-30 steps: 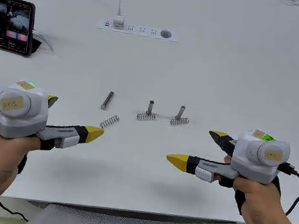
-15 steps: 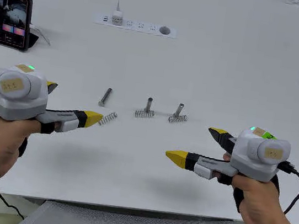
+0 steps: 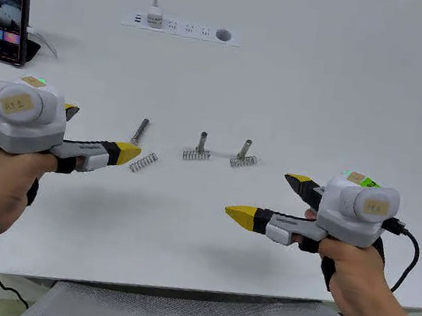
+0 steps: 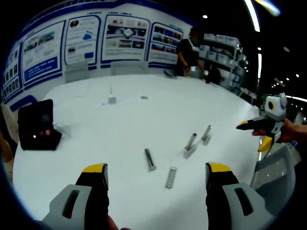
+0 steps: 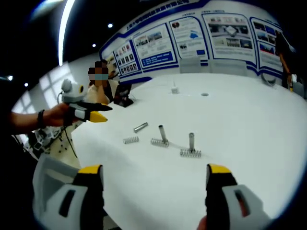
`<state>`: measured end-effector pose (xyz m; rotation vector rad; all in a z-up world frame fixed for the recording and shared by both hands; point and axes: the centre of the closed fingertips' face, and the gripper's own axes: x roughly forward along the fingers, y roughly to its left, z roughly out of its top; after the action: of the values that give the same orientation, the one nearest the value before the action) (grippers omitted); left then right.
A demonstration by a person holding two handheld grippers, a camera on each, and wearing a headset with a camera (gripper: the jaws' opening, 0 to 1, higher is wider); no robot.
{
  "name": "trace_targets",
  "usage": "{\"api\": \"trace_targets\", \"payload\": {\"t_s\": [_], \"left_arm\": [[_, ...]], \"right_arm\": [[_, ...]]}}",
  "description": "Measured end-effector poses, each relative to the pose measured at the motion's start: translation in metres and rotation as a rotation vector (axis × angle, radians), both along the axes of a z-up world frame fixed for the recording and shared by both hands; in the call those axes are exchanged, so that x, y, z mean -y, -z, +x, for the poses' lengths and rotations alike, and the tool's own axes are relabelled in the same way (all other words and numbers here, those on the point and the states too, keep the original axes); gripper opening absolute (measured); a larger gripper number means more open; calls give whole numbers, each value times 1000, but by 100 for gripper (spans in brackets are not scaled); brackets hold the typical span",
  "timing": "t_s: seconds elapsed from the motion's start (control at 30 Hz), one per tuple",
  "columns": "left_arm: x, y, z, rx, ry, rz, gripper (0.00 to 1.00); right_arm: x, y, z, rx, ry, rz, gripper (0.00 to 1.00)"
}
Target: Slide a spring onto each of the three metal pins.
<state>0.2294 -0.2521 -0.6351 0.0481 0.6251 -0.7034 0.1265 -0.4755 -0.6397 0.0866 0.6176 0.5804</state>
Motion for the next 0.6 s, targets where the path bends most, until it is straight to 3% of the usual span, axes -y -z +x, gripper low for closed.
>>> {"api": "trace_targets", "payload": {"t_s": [0.6], "left_arm": [[8, 19, 17, -33, 19, 17, 81]], "right_arm": [[9, 2, -1, -16, 22, 0, 91]]}}
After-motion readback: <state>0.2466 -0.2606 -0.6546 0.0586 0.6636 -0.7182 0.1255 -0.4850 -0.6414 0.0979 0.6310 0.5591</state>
